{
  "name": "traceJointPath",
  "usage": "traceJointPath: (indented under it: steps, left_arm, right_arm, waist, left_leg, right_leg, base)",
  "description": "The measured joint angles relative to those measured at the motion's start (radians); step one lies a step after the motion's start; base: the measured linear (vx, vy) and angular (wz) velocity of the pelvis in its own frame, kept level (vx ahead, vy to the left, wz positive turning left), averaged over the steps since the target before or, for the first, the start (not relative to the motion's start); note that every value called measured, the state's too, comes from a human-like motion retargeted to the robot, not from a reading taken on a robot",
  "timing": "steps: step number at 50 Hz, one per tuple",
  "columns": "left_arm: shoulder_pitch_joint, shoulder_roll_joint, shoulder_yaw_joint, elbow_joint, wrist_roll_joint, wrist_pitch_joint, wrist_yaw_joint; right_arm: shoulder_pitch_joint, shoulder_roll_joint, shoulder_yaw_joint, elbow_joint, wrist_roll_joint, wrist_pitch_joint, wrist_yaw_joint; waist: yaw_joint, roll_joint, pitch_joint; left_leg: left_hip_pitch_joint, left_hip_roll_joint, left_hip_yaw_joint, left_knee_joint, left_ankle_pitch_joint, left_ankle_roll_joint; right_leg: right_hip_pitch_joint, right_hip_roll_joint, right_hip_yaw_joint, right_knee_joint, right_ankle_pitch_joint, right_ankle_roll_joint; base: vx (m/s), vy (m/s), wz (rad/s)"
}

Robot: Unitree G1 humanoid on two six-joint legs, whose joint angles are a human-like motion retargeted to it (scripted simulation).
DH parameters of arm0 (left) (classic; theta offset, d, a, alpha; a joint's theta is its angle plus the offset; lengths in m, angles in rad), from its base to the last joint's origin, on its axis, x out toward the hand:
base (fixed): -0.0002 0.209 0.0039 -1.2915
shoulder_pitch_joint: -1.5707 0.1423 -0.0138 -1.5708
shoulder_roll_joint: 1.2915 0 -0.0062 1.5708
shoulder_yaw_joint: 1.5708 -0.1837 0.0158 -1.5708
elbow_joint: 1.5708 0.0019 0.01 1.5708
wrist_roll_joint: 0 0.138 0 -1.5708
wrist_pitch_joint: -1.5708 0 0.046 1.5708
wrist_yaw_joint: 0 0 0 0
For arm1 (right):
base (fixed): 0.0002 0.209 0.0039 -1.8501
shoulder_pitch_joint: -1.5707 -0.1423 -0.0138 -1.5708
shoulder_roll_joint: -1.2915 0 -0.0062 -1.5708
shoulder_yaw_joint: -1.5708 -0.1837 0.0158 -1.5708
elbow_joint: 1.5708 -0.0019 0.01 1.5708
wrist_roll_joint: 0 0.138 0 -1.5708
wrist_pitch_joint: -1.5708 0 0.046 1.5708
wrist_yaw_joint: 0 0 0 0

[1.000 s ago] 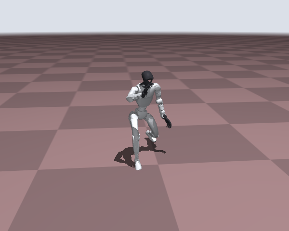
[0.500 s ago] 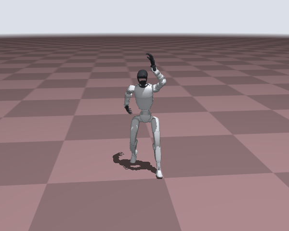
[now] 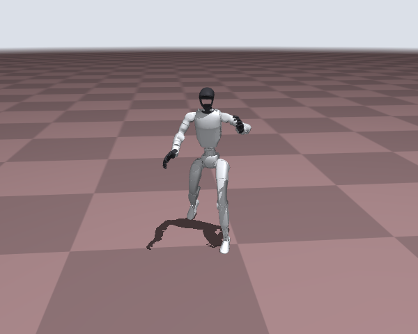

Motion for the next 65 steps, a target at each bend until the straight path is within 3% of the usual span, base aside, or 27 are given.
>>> traceJointPath:
  steps: [2, 3, 5, 8, 9, 10, 12, 13, 15, 18, 20, 21, 23, 25, 27, 30, 35, 40, 43, 48, 50, 52, 55, 58, 60, 63, 65]
  left_arm:
    - [0.347, -0.174, 0.119, -0.016, 0.032, -0.006, -0.077]
    - [0.462, -0.264, 0.142, 0.019, 0.016, 0.000, -0.133]
    - [0.624, -0.431, 0.173, 0.150, -0.042, 0.045, -0.255]
    - [0.681, -0.598, 0.213, 0.477, -0.015, 0.118, -0.302]
    - [0.663, -0.635, 0.213, 0.612, 0.046, 0.134, -0.290]
    - [0.634, -0.670, 0.207, 0.756, 0.125, 0.148, -0.274]
    - [0.599, -0.708, 0.185, 1.020, 0.192, 0.214, -0.261]
    - [0.580, -0.723, 0.180, 1.140, 0.222, 0.237, -0.226]
    - [0.606, -0.743, 0.166, 1.295, 0.223, 0.287, -0.239]
    - [0.715, -0.760, 0.134, 1.326, 0.201, 0.276, -0.316]
    - [0.802, -0.766, 0.081, 1.282, 0.166, 0.238, -0.342]
    - [0.848, -0.763, 0.070, 1.262, 0.175, 0.233, -0.341]
    - [0.918, -0.762, 0.097, 1.227, 0.237, 0.257, -0.343]
    - [0.909, -0.784, 0.161, 1.237, 0.217, 0.301, -0.318]
    - [0.860, -0.840, 0.205, 1.238, 0.157, 0.326, -0.288]
    - [0.761, -0.924, 0.200, 1.177, 0.082, 0.310, -0.229]
    - [0.622, -0.921, 0.188, 1.054, 0.159, 0.275, -0.155]
    - [0.576, -0.915, 0.146, 1.002, 0.176, 0.226, -0.135]
    - [0.549, -0.923, 0.132, 0.977, 0.126, 0.209, -0.186]
    - [0.463, -0.984, 0.094, 0.954, 0.152, 0.180, -0.067]
    - [0.373, -1.029, 0.067, 0.946, 0.165, 0.149, 0.051]
    - [0.267, -1.060, 0.034, 0.931, 0.189, 0.118, 0.121]
    - [0.067, -1.053, 0.007, 0.862, 0.229, 0.095, 0.167]
    - [-0.175, -1.009, 0.002, 0.724, 0.249, 0.073, 0.109]
    - [-0.359, -0.963, -0.029, 0.639, 0.229, 0.051, 0.073]
    - [-0.622, -0.860, -0.126, 0.570, 0.152, 0.022, 0.058]
    - [-0.764, -0.797, -0.192, 0.551, 0.096, 0.024, 0.035]
  right_arm:
    - [-0.186, -0.072, 0.106, -0.106, -0.080, -0.025, -0.063]
    - [-0.290, -0.110, 0.152, -0.140, -0.087, -0.033, -0.094]
    - [-0.548, -0.189, 0.251, -0.139, -0.114, -0.003, -0.072]
    - [-0.971, -0.287, 0.380, -0.064, 0.071, -0.050, -0.122]
    - [-1.133, -0.358, 0.464, -0.001, -0.037, -0.006, -0.161]
    - [-1.310, -0.449, 0.569, 0.081, -0.245, 0.076, -0.203]
    - [-1.525, -0.536, 0.719, 0.092, 0.022, -0.010, 0.013]
    - [-1.683, -0.565, 0.836, 0.159, -0.064, 0.026, -0.061]
    - [-1.864, -0.583, 0.941, 0.200, 0.135, -0.018, -0.005]
    - [-2.112, -0.550, 1.022, 0.269, 0.133, 0.001, -0.047]
    - [-2.178, -0.508, 0.967, 0.199, 0.358, -0.117, -0.088]
    - [-2.210, -0.504, 0.970, 0.175, 0.352, -0.135, -0.100]
    - [-2.270, -0.512, 0.957, 0.116, 0.230, -0.127, -0.309]
    - [-2.286, -0.500, 0.971, 0.019, 0.164, -0.106, -0.428]
    - [-2.221, -0.502, 0.924, -0.145, 0.072, -0.084, -0.510]
    - [-1.894, -0.521, 0.686, -0.446, -0.157, 0.022, -0.588]
    - [-1.088, -0.514, 0.296, -0.619, -0.445, 0.122, -0.516]
    - [-0.408, -0.400, 0.018, -0.653, -0.558, 0.084, -0.465]
    - [-0.123, -0.275, -0.134, -0.661, -0.580, 0.070, -0.444]
    - [0.193, -0.128, -0.222, -0.625, -0.643, 0.050, -0.407]
    - [0.248, -0.116, -0.160, -0.560, -0.675, 0.057, -0.376]
    - [0.328, -0.089, -0.104, -0.456, -0.646, 0.038, -0.355]
    - [0.509, -0.033, -0.026, -0.204, -0.489, -0.025, -0.259]
    - [0.771, -0.013, -0.007, -0.011, -0.480, -0.059, -0.118]
    - [0.938, -0.009, -0.019, 0.020, -0.471, -0.080, -0.035]
    - [1.075, 0.008, -0.040, 0.046, -0.344, -0.079, 0.160]
    - [1.115, 0.031, -0.076, 0.103, -0.254, -0.052, 0.292]
  waist:
    - [0.053, 0.065, -0.043]
    - [0.055, 0.075, -0.056]
    - [0.042, 0.065, -0.076]
    - [-0.023, 0.033, -0.065]
    - [-0.040, 0.008, -0.052]
    - [-0.051, -0.020, -0.038]
    - [-0.101, -0.068, -0.033]
    - [-0.125, -0.086, -0.026]
    - [-0.175, -0.100, -0.026]
    - [-0.218, -0.095, -0.019]
    - [-0.226, -0.075, -0.012]
    - [-0.227, -0.045, -0.014]
    - [-0.244, 0.002, 0.047]
    - [-0.218, 0.068, 0.092]
    - [-0.231, 0.132, 0.151]
    - [-0.290, 0.191, 0.258]
    - [-0.242, 0.210, 0.322]
    - [-0.249, 0.246, 0.327]
    - [-0.279, 0.251, 0.356]
    - [-0.347, 0.275, 0.384]
    - [-0.339, 0.307, 0.368]
    - [-0.405, 0.342, 0.373]
    - [-0.539, 0.373, 0.361]
    - [-0.603, 0.373, 0.278]
    - [-0.644, 0.325, 0.251]
    - [-0.646, 0.225, 0.231]
    - [-0.575, 0.188, 0.185]
  left_leg:
    - [0.263, 0.012, -0.035, -0.439, 0.249, -0.031]
    - [0.336, -0.015, -0.032, -0.541, 0.272, -0.031]
    - [0.415, -0.057, -0.003, -0.579, 0.163, -0.031]
    - [0.449, -0.077, -0.005, -0.444, 0.011, -0.026]
    - [0.448, -0.105, -0.025, -0.375, 0.001, -0.016]
    - [0.442, -0.137, -0.050, -0.301, 0.002, -0.002]
    - [0.435, -0.179, -0.092, -0.159, 0.026, 0.009]
    - [0.435, -0.185, -0.103, -0.082, 0.022, 0.008]
    - [0.460, -0.165, -0.118, 0.048, 0.003, -0.004]
    - [0.543, -0.096, -0.145, 0.083, 0.035, -0.029]
    - [0.620, -0.071, -0.189, -0.007, 0.093, -0.031]
    - [0.657, -0.029, -0.249, -0.056, 0.077, -0.031]
    - [0.759, 0.065, -0.349, -0.096, -0.103, -0.005]
    - [0.751, 0.172, -0.291, 0.002, -0.413, 0.100]
    - [0.728, 0.262, -0.228, 0.060, -0.634, 0.118]
    - [0.686, 0.332, -0.232, 0.110, -0.794, 0.060]
    - [0.664, 0.313, -0.244, 0.072, -0.726, 0.036]
    - [0.598, 0.284, -0.310, -0.021, -0.532, 0.009]
    - [0.588, 0.257, -0.314, -0.080, -0.462, 0.002]
    - [0.568, 0.269, -0.228, -0.022, -0.578, 0.031]
    - [0.626, 0.297, -0.106, -0.094, -0.623, 0.049]
    - [0.693, 0.322, -0.072, -0.132, -0.640, 0.042]
    - [0.763, 0.326, -0.107, -0.174, -0.517, 0.039]
    - [0.768, 0.251, -0.171, -0.273, -0.143, -0.002]
    - [0.765, 0.152, -0.200, -0.317, 0.035, -0.022]
    - [0.700, -0.008, -0.210, -0.266, -0.013, -0.017]
    - [0.613, -0.067, -0.177, -0.269, 0.007, -0.030]
  right_leg:
    - [0.017, 0.073, -0.035, -0.129, 0.210, 0.025]
    - [0.004, 0.077, -0.082, -0.134, 0.205, 0.025]
    - [-0.050, 0.085, -0.148, -0.118, 0.145, 0.015]
    - [-0.182, 0.194, -0.139, -0.112, 0.124, -0.019]
    - [-0.234, 0.208, -0.114, -0.112, 0.123, -0.010]
    - [-0.289, 0.217, -0.087, -0.111, 0.123, 0.002]
    - [-0.393, 0.215, -0.058, -0.140, 0.139, 0.007]
    - [-0.440, 0.207, -0.059, -0.156, 0.138, 0.009]
    - [-0.518, 0.186, -0.099, -0.192, 0.118, 0.010]
    - [-0.643, 0.150, -0.258, -0.223, 0.112, 0.024]
    - [-0.738, 0.154, -0.335, -0.194, 0.133, 0.025]
    - [-0.798, 0.167, -0.364, -0.096, 0.071, 0.025]
    - [-0.956, 0.087, -0.452, 0.366, -0.188, -0.005]
    - [-1.153, 0.077, -0.479, 0.675, -0.250, -0.082]
    - [-1.260, 0.031, -0.506, 0.829, -0.255, -0.102]
    - [-1.289, -0.022, -0.539, 0.884, -0.271, -0.125]
    - [-1.255, 0.006, -0.557, 0.756, -0.183, -0.119]
    - [-1.156, 0.032, -0.639, 0.508, -0.094, -0.131]
    - [-1.119, 0.019, -0.656, 0.438, -0.114, -0.142]
    - [-1.250, 0.090, -0.400, 0.601, -0.271, -0.045]
    - [-1.319, 0.156, -0.357, 0.616, -0.233, -0.035]
    - [-1.329, 0.139, -0.380, 0.707, -0.273, -0.042]
    - [-1.247, 0.098, -0.412, 0.764, -0.335, -0.048]
    - [-1.069, 0.071, -0.445, 0.579, -0.275, -0.043]
    - [-0.880, 0.047, -0.445, 0.342, -0.165, -0.019]
    - [-0.575, 0.081, -0.451, -0.146, 0.162, 0.023]
    - [-0.506, 0.145, -0.450, -0.268, 0.261, 0.025]
  base:
    - [0.29, 0.21, -0.59]
    - [0.21, 0.31, 0.39]
    - [0.14, 0.16, 1.12]
    - [0.01, -0.13, 2.09]
    - [-0.03, -0.04, 2.79]
    - [-0.02, -0.02, 2.99]
    - [0.00, -0.03, 3.14]
    - [0.04, -0.03, 3.13]
    - [0.08, -0.03, 2.92]
    - [0.08, -0.04, 2.17]
    - [0.01, 0.00, 1.34]
    - [0.03, 0.06, 1.31]
    - [-0.01, 0.06, 1.49]
    - [-0.31, 0.09, 0.20]
    - [-0.34, 0.17, 0.35]
    - [-0.27, 0.12, 0.69]
    - [-0.10, 0.05, -0.03]
    - [0.00, 0.03, 0.25]
    - [0.02, 0.06, 0.51]
    - [0.10, 0.06, 0.22]
    - [0.22, 0.05, -0.93]
    - [0.41, 0.01, -0.29]
    - [0.57, -0.06, 0.69]
    - [0.60, -0.09, 0.92]
    - [0.53, -0.06, 0.97]
    - [0.39, -0.19, -0.33]
    - [0.27, -0.24, -2.07]
